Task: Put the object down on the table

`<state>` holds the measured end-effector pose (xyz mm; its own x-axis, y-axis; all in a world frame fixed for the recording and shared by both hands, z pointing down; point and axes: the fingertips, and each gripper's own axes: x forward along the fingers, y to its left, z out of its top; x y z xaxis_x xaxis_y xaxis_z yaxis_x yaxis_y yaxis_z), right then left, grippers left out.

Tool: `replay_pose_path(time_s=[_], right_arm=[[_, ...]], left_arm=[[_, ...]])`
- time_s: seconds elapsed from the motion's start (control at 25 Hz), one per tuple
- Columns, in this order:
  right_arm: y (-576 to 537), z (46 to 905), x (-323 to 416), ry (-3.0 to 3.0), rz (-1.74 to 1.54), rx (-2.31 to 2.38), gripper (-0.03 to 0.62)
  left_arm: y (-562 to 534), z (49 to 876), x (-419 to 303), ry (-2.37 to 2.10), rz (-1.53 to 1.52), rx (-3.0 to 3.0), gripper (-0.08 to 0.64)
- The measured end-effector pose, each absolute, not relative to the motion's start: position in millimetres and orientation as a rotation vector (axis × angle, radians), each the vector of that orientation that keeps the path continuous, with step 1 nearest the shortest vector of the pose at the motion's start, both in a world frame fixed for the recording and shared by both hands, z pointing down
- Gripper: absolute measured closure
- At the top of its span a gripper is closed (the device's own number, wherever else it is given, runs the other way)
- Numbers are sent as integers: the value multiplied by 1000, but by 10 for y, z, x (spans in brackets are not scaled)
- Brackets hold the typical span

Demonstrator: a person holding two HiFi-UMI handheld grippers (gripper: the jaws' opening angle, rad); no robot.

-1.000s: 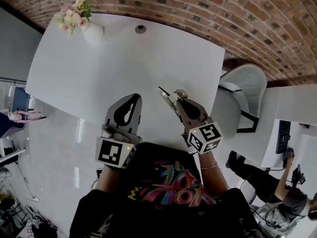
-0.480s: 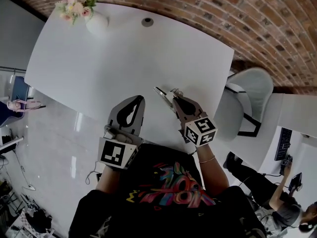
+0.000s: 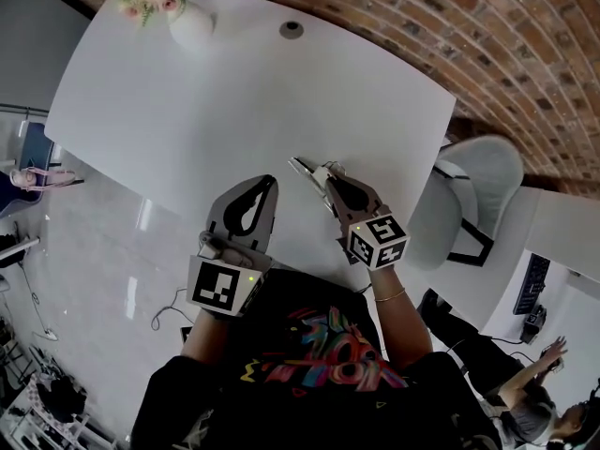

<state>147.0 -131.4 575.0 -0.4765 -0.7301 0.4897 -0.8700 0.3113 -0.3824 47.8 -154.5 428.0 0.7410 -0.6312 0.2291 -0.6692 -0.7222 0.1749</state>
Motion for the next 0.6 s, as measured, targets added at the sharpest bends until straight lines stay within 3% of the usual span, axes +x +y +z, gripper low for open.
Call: replay_pose_path(time_s=[0.6], right_arm=[[-1371,6027,1198,-2346,911,1316,541]], left_arm=[[-1564,4339,327,-1099,227,2661,531]])
